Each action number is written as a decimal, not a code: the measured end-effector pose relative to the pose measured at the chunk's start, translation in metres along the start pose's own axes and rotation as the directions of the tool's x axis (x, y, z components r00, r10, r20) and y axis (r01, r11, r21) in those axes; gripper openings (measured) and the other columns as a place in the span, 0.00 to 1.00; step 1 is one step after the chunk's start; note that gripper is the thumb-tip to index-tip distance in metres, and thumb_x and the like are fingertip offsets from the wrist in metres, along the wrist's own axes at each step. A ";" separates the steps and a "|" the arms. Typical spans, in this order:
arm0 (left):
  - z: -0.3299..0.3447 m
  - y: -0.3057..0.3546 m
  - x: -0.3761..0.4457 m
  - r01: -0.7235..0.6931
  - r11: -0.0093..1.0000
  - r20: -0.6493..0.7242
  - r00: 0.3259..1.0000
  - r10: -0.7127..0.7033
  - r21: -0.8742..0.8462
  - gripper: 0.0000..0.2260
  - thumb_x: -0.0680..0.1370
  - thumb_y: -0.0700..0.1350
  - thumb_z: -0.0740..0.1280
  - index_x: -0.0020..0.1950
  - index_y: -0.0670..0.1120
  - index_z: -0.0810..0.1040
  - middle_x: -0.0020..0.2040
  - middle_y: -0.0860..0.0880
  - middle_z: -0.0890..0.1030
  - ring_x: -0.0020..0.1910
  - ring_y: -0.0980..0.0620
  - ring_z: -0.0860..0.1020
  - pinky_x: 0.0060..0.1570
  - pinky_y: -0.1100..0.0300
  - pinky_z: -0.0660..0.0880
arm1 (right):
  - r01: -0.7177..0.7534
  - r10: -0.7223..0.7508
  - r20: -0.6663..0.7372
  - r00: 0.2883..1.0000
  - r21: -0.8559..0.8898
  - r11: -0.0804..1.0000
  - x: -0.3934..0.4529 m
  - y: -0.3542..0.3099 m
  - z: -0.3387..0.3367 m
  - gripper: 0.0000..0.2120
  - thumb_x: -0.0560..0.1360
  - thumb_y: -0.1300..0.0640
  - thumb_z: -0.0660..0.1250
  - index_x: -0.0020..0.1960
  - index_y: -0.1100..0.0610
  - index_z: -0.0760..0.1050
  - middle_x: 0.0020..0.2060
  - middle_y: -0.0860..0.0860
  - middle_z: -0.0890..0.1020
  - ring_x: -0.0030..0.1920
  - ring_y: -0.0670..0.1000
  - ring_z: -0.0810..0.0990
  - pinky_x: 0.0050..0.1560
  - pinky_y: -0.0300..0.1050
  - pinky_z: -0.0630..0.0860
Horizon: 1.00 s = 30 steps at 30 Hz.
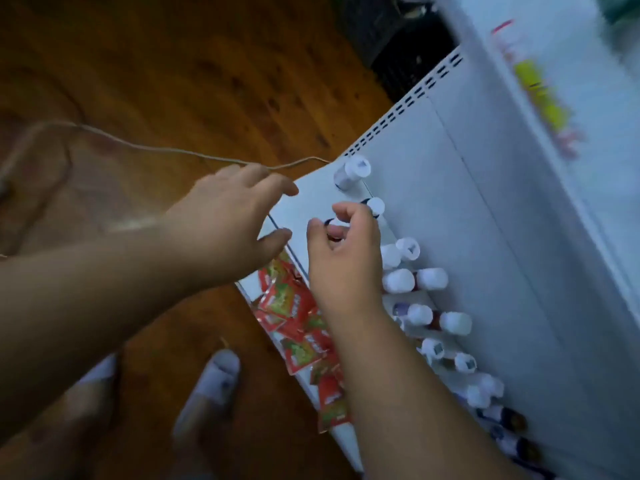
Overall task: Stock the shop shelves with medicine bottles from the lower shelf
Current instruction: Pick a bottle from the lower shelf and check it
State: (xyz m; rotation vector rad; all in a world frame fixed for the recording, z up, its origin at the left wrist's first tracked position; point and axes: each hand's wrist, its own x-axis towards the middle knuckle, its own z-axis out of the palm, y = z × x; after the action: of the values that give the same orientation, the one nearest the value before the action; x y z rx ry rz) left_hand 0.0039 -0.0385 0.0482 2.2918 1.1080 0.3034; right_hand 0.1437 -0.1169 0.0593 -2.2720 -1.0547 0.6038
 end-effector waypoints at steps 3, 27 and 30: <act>0.052 -0.022 0.036 0.047 0.994 -0.021 0.999 -0.049 -0.098 0.24 0.75 0.57 0.67 0.69 0.53 0.71 0.66 0.48 0.75 0.63 0.45 0.73 0.58 0.49 0.72 | -0.016 0.014 -0.028 1.000 -0.072 0.997 0.049 0.029 0.020 0.15 0.78 0.49 0.67 0.62 0.46 0.69 0.61 0.47 0.74 0.59 0.46 0.77 0.56 0.41 0.78; 0.178 -0.041 0.168 0.008 0.943 -0.167 0.984 -0.068 -0.334 0.26 0.78 0.64 0.53 0.72 0.52 0.68 0.68 0.50 0.72 0.64 0.49 0.71 0.55 0.54 0.69 | 0.074 -0.096 -0.050 0.994 -0.327 0.942 0.238 0.104 0.049 0.15 0.75 0.53 0.72 0.54 0.49 0.67 0.55 0.52 0.73 0.45 0.50 0.76 0.42 0.45 0.79; 0.158 -0.044 0.140 0.001 0.901 -0.221 0.969 -0.108 -0.434 0.31 0.79 0.68 0.45 0.71 0.50 0.69 0.67 0.49 0.73 0.63 0.50 0.71 0.53 0.55 0.66 | 0.066 -0.066 0.005 0.998 -0.015 0.998 0.192 0.085 0.041 0.13 0.76 0.54 0.70 0.56 0.45 0.69 0.55 0.48 0.77 0.50 0.49 0.80 0.40 0.41 0.83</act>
State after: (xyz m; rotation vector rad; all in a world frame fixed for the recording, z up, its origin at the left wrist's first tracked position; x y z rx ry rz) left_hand 0.1317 0.0293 -0.1119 1.8579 1.0894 0.7446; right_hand 0.2785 0.0019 -0.0574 -2.2402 -1.1354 0.5763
